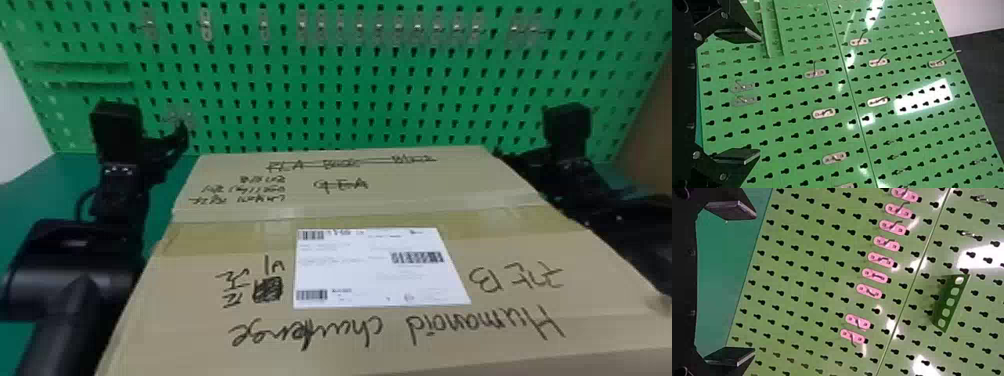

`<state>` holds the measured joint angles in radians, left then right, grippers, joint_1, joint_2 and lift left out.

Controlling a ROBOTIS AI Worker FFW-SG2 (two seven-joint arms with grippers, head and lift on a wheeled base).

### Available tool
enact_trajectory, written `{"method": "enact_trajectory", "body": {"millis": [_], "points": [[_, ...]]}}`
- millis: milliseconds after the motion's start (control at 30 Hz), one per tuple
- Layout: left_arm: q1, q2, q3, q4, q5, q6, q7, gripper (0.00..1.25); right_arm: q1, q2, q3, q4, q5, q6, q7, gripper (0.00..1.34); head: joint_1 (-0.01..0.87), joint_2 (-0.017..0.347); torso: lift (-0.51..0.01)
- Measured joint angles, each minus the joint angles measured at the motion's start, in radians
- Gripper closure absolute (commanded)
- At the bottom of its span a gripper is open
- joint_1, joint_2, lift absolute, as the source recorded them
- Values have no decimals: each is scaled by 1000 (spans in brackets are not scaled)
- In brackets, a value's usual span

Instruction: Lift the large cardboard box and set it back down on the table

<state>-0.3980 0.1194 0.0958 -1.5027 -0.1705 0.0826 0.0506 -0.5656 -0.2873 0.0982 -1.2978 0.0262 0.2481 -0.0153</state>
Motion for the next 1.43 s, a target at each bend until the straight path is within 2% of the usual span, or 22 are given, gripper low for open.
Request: {"method": "enact_trajectory", "body": {"millis": [1433], "points": [[-2, 5, -25, 14, -3, 0, 3, 246, 6, 0, 4, 2, 18, 10, -3, 88, 566, 54, -183]]}}
